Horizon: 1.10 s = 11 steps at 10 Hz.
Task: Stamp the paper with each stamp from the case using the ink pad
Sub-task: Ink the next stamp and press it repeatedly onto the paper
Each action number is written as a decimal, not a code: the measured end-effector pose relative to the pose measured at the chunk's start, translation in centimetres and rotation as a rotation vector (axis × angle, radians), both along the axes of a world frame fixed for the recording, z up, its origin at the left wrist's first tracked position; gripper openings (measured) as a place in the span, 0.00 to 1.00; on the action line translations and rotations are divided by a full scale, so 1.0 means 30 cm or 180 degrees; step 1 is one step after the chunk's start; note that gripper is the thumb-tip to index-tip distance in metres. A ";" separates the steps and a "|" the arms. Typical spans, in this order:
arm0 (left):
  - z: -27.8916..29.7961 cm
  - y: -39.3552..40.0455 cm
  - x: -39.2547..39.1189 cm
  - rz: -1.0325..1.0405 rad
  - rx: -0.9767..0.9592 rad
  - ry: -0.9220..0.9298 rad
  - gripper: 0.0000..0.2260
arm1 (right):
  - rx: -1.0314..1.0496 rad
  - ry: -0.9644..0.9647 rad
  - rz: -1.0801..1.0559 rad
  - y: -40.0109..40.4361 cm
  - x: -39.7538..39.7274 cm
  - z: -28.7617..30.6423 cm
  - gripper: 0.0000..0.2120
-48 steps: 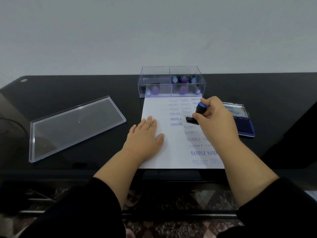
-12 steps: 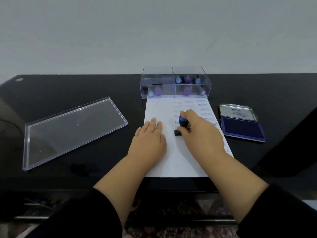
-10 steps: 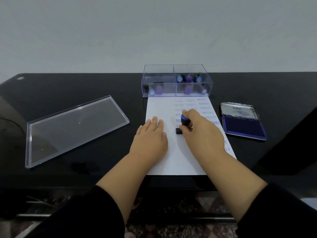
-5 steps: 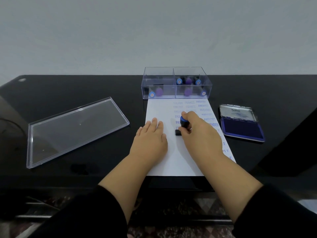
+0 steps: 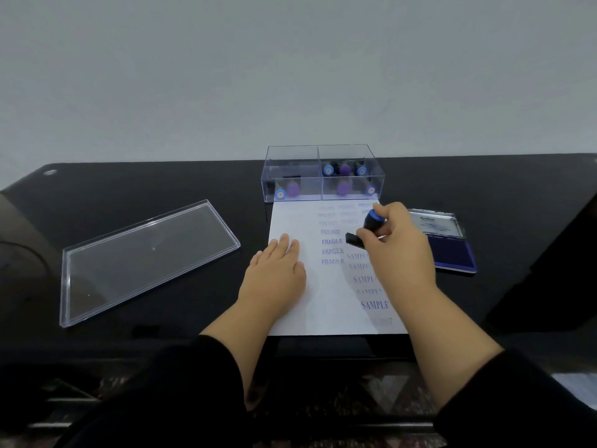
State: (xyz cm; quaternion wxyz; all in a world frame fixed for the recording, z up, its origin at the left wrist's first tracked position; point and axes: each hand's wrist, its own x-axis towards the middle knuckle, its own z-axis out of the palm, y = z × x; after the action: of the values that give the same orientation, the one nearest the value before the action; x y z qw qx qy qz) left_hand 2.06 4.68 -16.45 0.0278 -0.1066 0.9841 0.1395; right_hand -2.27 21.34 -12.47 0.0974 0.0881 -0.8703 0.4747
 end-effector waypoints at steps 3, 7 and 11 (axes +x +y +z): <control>0.008 0.003 -0.004 0.0031 0.0028 0.0006 0.23 | -0.0578 -0.0057 -0.0142 0.071 -0.029 0.015 0.14; 0.009 0.008 -0.006 0.0075 -0.0020 -0.0033 0.23 | -0.0492 -0.0112 -0.0078 0.074 -0.038 -0.002 0.15; 0.008 0.007 -0.007 0.0065 -0.0042 -0.0029 0.23 | -0.0424 -0.0132 -0.0085 0.077 -0.033 0.003 0.15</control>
State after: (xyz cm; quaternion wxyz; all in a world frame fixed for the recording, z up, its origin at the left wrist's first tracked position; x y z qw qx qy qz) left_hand 1.86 4.90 -16.20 0.0302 -0.1175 0.9837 0.1328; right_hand -3.26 23.64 -12.36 0.0913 0.0599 -0.8397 0.5319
